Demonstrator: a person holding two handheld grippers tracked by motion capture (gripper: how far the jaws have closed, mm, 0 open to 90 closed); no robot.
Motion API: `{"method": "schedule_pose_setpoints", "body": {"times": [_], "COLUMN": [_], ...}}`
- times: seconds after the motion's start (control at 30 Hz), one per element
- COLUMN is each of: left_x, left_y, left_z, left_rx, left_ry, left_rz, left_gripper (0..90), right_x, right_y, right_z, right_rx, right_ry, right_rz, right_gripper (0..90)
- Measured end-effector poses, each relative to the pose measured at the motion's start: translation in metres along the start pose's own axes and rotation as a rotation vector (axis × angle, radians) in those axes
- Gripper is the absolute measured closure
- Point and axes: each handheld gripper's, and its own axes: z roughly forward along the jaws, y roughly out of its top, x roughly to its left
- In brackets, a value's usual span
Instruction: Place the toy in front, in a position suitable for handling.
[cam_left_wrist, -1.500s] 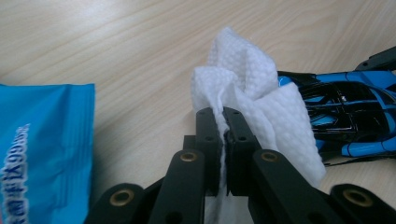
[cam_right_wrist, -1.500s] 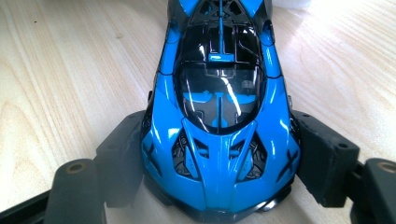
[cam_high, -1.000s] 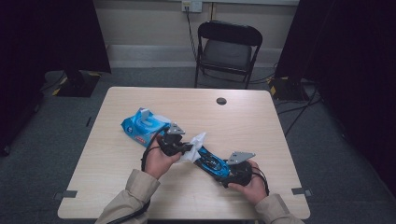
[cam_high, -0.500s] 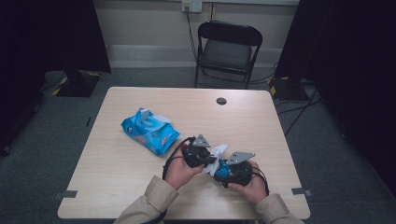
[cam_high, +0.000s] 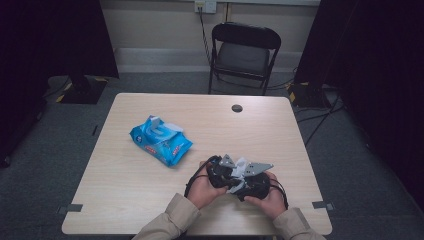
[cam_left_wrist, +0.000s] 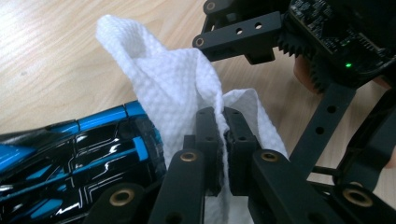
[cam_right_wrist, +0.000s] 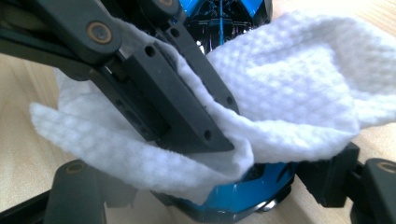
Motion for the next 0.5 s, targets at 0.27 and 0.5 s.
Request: {"method": "schedule_pose_setpoints", "body": {"times": [0.27, 0.5], "left_x": [-0.0004, 0.0027], "left_y": [-0.0002, -0.0008], "left_z": [-0.0001, -0.0056], "left_rx": [0.005, 0.005], "left_ry": [0.007, 0.017], "left_rz": [0.016, 0.017], "left_gripper": [86.2, 86.2], "right_x": [0.0000, 0.0000], "right_y": [0.0000, 0.0000], "right_z": [0.0000, 0.0000], "right_rx": [0.000, 0.000], "right_ry": [0.000, 0.001], "right_rz": [0.000, 0.000], "right_gripper": [25.6, 25.6]}}
